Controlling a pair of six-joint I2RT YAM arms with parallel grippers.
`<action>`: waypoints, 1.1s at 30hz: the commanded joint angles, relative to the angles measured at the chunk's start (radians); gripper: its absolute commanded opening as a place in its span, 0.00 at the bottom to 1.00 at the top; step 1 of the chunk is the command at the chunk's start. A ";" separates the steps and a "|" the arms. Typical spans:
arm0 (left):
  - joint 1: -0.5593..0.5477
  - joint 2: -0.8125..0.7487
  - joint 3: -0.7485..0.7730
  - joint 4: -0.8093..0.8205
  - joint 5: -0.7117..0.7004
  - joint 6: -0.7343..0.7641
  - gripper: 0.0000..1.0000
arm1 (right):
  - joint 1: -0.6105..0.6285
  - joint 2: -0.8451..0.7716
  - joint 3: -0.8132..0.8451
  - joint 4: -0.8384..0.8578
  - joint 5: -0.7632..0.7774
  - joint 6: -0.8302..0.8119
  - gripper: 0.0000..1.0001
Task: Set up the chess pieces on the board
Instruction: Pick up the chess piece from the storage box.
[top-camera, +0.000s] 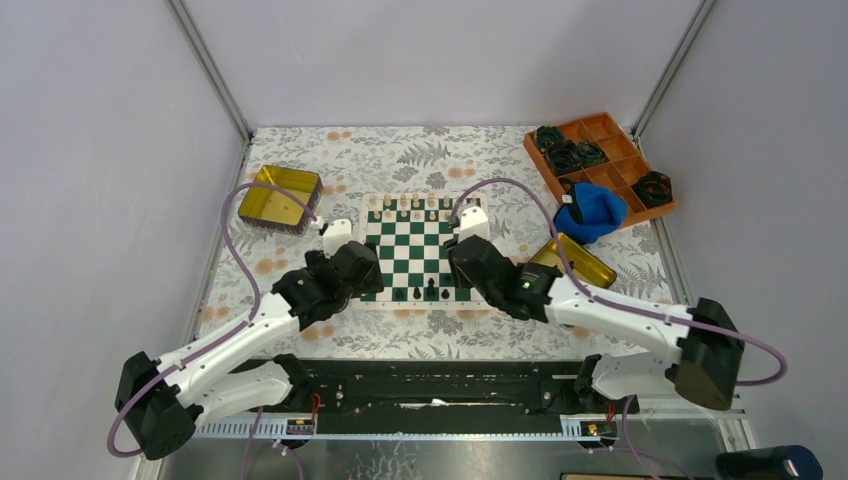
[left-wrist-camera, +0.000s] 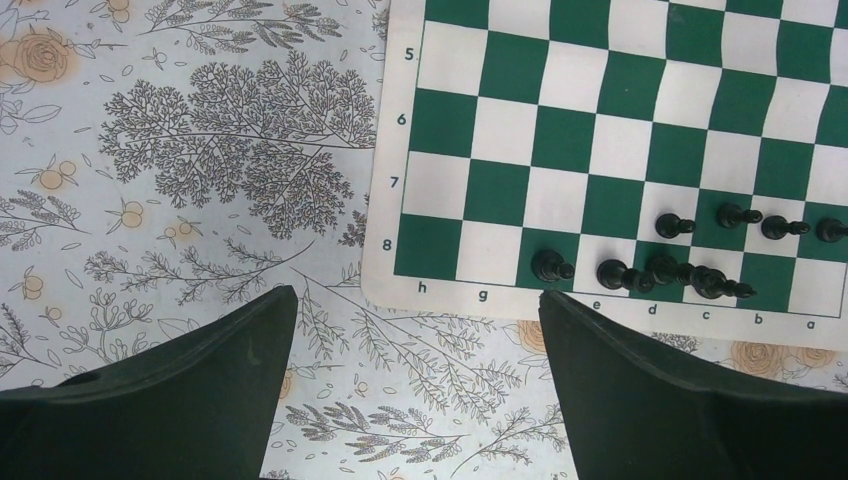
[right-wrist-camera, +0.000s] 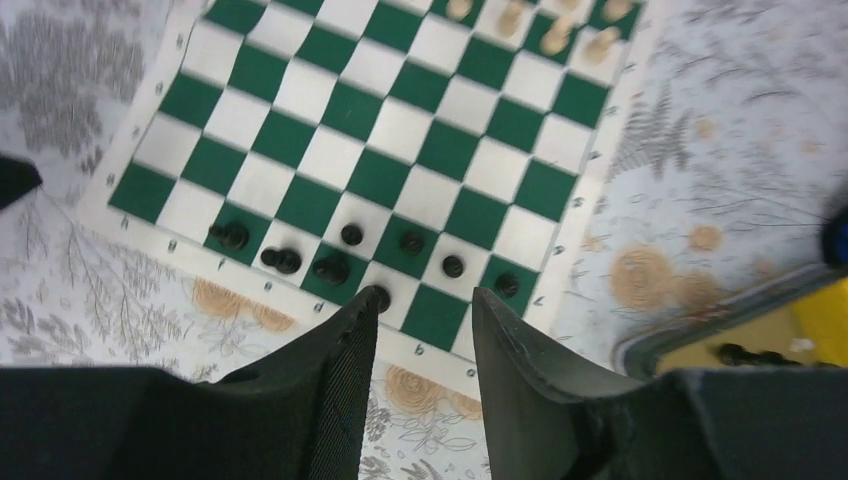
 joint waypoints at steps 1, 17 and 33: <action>0.004 -0.046 -0.019 0.022 -0.013 -0.020 0.99 | -0.002 -0.101 0.029 -0.079 0.226 0.050 0.47; 0.004 -0.105 -0.031 0.053 0.011 -0.014 0.99 | -0.478 -0.240 -0.028 -0.238 0.136 0.138 0.42; 0.003 -0.046 -0.058 0.099 0.049 -0.009 0.99 | -0.695 -0.053 -0.122 -0.092 -0.151 0.184 0.36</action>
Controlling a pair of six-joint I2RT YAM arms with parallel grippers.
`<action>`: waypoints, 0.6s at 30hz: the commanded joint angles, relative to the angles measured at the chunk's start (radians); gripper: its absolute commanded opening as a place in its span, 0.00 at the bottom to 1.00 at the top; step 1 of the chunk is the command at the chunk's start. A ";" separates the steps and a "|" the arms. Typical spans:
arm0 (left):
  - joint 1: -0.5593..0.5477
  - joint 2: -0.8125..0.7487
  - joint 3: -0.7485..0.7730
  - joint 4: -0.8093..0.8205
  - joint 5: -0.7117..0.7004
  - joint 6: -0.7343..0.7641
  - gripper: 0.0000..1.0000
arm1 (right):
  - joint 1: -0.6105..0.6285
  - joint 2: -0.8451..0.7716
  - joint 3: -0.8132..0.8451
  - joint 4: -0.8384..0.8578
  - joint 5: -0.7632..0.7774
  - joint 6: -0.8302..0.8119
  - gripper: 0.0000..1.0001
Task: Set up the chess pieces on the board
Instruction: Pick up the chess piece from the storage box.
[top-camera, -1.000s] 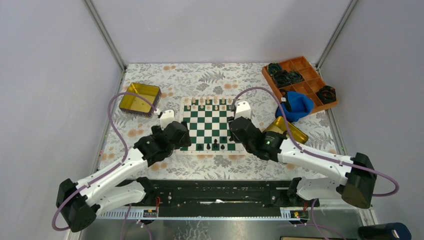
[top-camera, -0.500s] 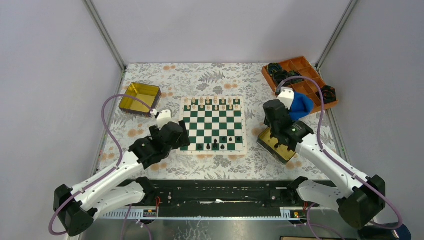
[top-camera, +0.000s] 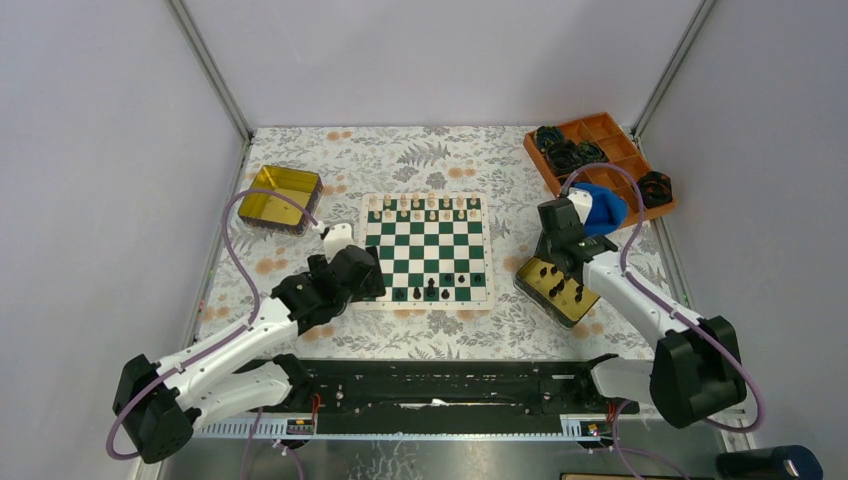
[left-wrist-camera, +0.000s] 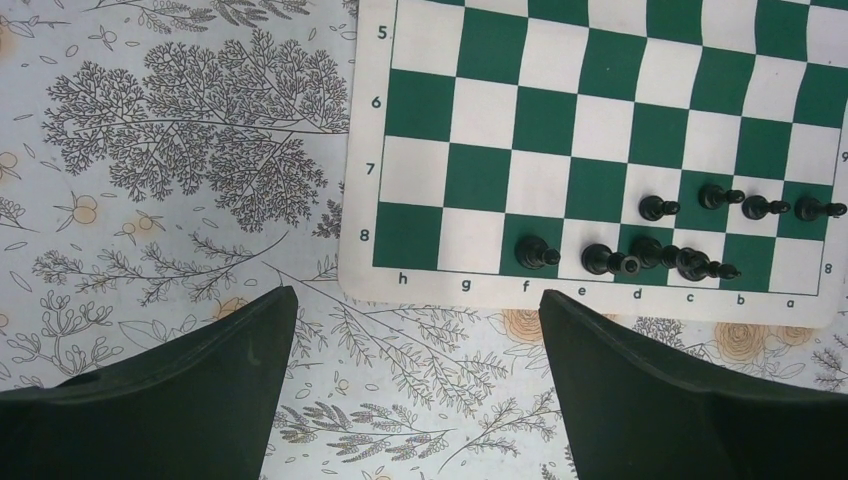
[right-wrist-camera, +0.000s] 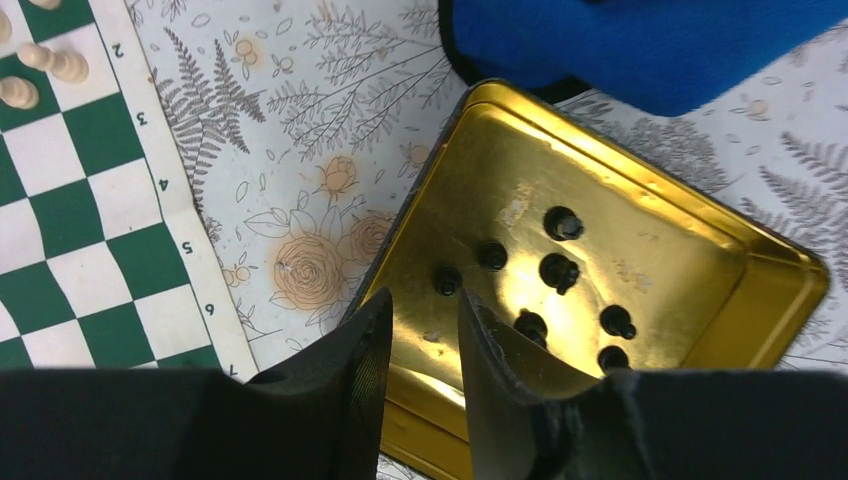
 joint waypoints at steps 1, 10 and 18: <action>0.004 -0.024 -0.002 0.042 -0.004 -0.002 0.99 | -0.011 0.067 -0.003 0.082 -0.070 0.022 0.36; 0.003 -0.045 0.000 0.029 -0.004 -0.007 0.99 | -0.056 0.085 -0.076 0.133 -0.089 0.009 0.33; 0.003 -0.009 0.003 0.046 -0.003 0.000 0.99 | -0.089 0.070 -0.105 0.148 -0.125 -0.013 0.32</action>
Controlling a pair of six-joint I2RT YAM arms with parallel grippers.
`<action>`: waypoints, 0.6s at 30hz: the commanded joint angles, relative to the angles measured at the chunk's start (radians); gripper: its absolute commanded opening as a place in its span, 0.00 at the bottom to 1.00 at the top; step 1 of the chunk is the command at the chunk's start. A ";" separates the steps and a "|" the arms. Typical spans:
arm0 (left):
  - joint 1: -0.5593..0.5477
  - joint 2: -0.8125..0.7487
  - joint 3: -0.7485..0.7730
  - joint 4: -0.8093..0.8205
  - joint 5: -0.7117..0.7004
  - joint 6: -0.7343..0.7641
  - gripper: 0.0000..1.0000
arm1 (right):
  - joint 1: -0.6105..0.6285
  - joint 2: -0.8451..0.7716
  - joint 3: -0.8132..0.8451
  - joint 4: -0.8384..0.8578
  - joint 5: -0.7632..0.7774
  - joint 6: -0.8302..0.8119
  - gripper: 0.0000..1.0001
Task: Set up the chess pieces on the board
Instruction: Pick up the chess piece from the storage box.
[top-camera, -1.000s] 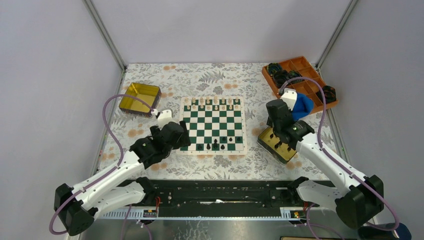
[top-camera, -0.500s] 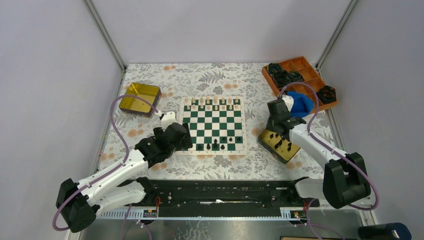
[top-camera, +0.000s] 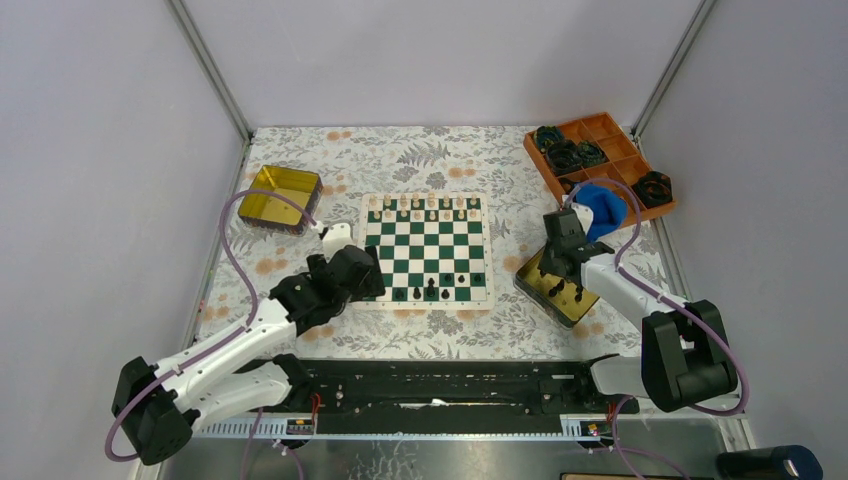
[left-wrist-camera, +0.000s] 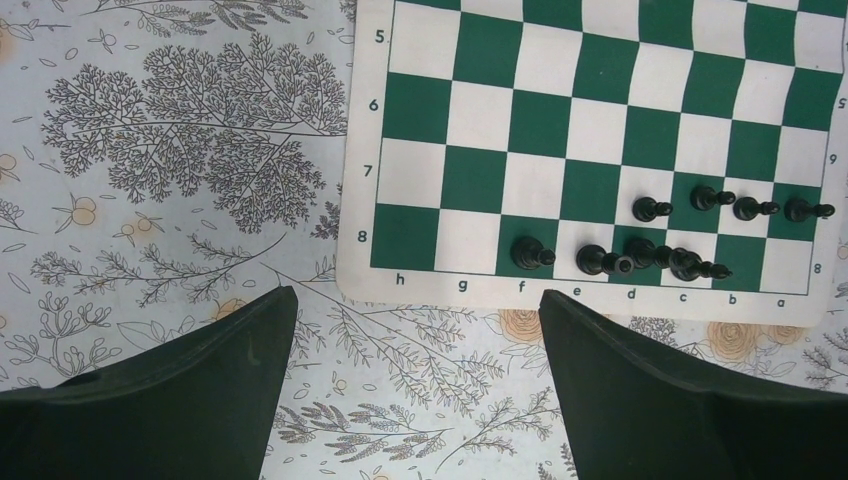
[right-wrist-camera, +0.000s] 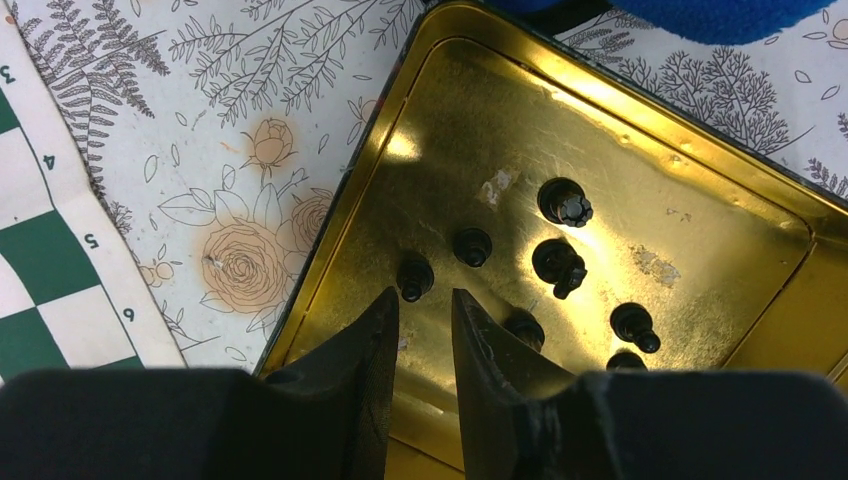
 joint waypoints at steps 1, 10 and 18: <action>0.004 0.013 0.003 0.046 -0.007 0.002 0.99 | -0.011 -0.024 0.004 0.037 -0.025 -0.015 0.32; 0.003 0.013 0.000 0.051 -0.004 0.002 0.99 | -0.014 0.000 0.009 0.051 -0.037 -0.010 0.31; 0.003 0.004 -0.005 0.051 -0.001 -0.001 0.99 | -0.015 0.021 -0.004 0.065 -0.036 -0.009 0.30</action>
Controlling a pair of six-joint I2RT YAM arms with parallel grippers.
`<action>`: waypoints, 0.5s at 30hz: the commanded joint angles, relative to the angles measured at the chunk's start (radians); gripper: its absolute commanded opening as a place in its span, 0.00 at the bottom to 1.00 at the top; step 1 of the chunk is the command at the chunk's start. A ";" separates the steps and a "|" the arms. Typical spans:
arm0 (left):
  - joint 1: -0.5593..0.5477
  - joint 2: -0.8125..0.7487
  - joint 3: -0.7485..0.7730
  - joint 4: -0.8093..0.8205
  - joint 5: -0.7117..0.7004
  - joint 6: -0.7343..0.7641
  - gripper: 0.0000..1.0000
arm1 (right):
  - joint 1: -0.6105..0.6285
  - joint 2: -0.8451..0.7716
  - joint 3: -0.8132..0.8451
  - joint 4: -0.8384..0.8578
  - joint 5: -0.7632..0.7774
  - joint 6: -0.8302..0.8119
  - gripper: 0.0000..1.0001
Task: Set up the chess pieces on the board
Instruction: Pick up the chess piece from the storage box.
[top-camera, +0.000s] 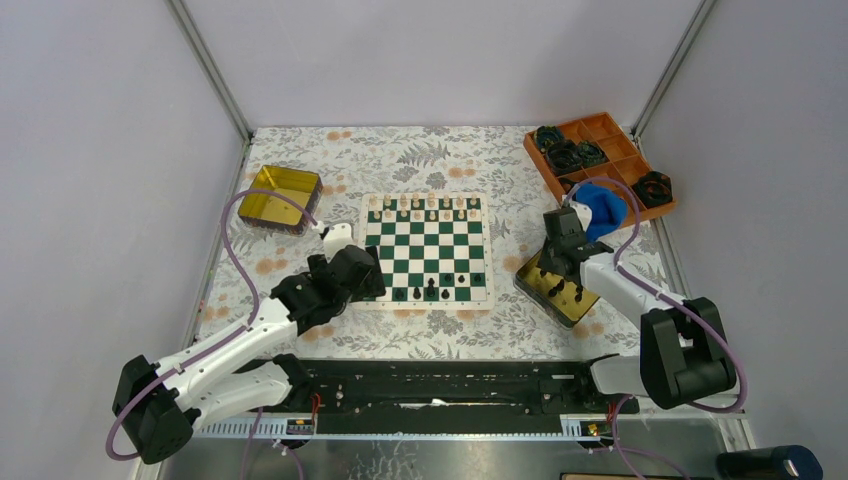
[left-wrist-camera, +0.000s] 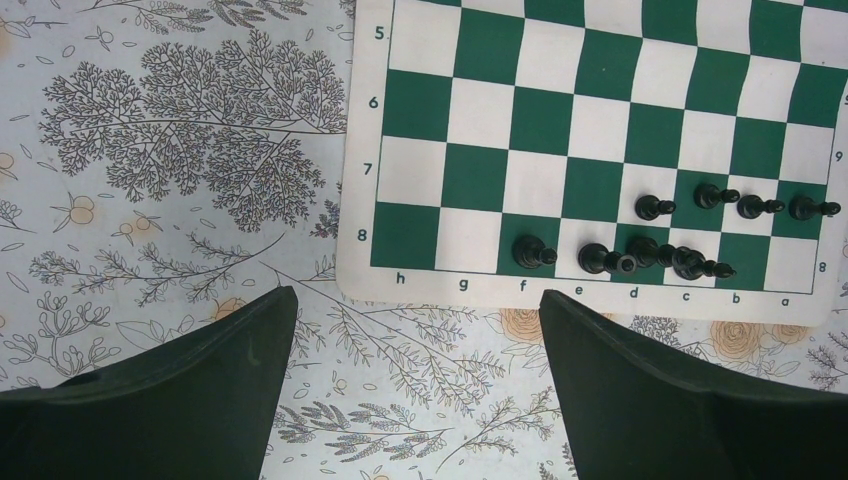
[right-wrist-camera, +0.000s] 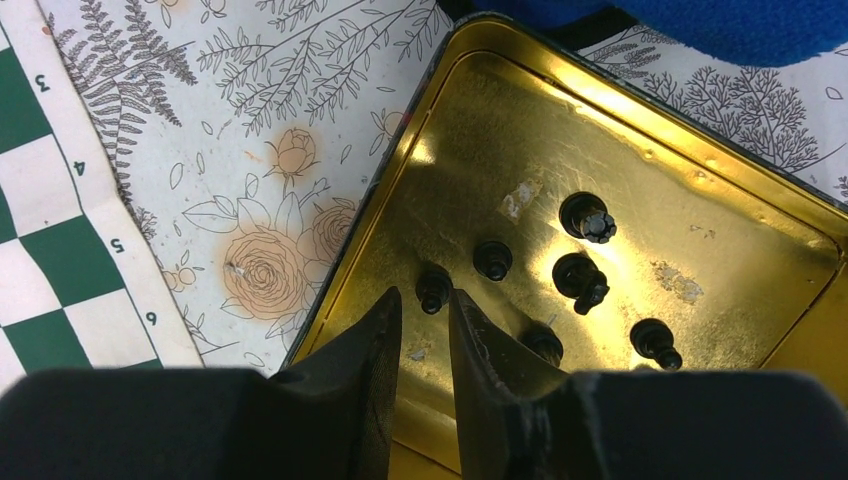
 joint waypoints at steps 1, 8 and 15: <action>0.003 -0.011 -0.007 0.048 -0.004 -0.002 0.99 | -0.008 0.018 -0.002 0.034 -0.007 -0.004 0.30; 0.004 -0.013 -0.010 0.049 -0.004 -0.004 0.99 | -0.009 0.039 0.006 0.040 -0.008 -0.003 0.30; 0.003 -0.006 -0.008 0.050 -0.003 -0.004 0.99 | -0.011 0.064 0.015 0.033 -0.015 0.000 0.28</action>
